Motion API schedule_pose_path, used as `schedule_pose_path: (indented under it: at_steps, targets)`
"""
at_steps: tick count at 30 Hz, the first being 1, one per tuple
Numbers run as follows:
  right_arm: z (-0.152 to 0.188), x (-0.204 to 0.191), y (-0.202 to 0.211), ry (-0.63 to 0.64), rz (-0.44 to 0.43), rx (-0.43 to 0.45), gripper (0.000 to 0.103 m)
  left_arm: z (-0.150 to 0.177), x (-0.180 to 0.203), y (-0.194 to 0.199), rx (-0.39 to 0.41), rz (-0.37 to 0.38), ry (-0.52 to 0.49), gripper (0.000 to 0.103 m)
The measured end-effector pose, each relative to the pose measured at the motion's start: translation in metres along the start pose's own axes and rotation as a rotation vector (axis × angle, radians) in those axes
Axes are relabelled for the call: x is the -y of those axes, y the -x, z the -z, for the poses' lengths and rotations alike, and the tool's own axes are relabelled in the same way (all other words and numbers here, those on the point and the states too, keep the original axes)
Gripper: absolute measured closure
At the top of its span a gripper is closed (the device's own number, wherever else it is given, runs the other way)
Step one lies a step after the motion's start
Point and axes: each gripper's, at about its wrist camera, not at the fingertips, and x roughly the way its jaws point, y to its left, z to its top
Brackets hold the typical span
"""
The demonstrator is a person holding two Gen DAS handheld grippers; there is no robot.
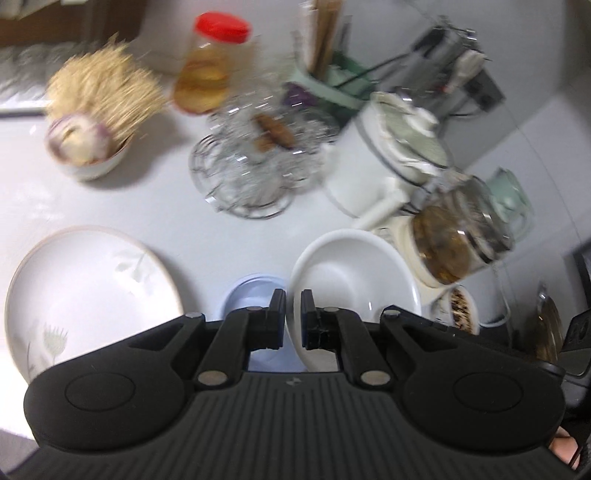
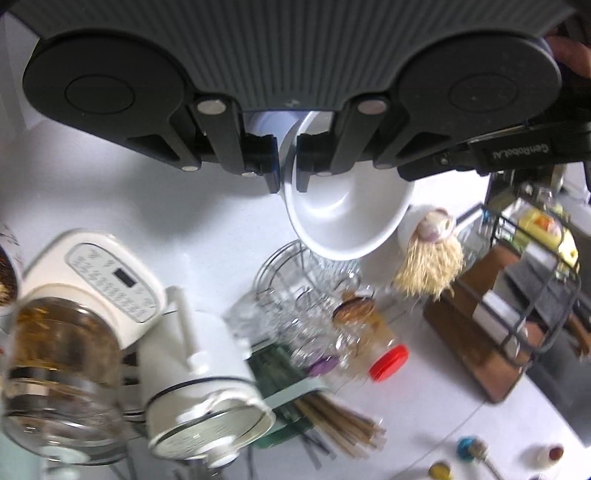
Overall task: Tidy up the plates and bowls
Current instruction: 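Carry the white bowl over the nested light-blue bowls, then lower the white bowl into the light-blue bowls and open both grippers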
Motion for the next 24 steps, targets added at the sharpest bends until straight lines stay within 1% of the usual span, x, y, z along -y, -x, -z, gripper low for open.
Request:
schedule_pose_path:
  at_steps: [3,6,13,17,20,22,23,24]
  targets:
    - [0.0,-0.004,-0.017,0.022,0.007,-0.047,0.091,0.004,-0.013,-0.009,-0.018,-0.026,0.034,0.095]
    - [0.002,-0.005,-0.03,0.04,0.019,-0.081,0.091,0.008,-0.022,-0.02,-0.044,-0.05,0.044,0.095]
    - [0.01,-0.004,-0.063,0.07,0.04,-0.151,0.09,0.014,-0.027,-0.039,-0.082,-0.134,0.016,0.094]
    - [0.011,-0.004,-0.072,0.074,0.027,-0.167,0.089,0.012,-0.037,-0.043,-0.092,-0.128,0.066,0.093]
    - [0.011,-0.01,-0.072,0.11,0.032,-0.153,0.089,0.009,-0.04,-0.045,-0.094,-0.115,0.065,0.085]
    - [0.008,-0.011,-0.073,0.107,0.039,-0.158,0.089,0.007,-0.042,-0.045,-0.092,-0.113,0.077,0.074]
    - [0.007,-0.011,-0.073,0.11,0.041,-0.154,0.085,0.006,-0.042,-0.045,-0.091,-0.109,0.075,0.066]
    - [0.006,-0.011,-0.072,0.116,0.047,-0.147,0.072,0.005,-0.042,-0.044,-0.092,-0.108,0.073,0.061]
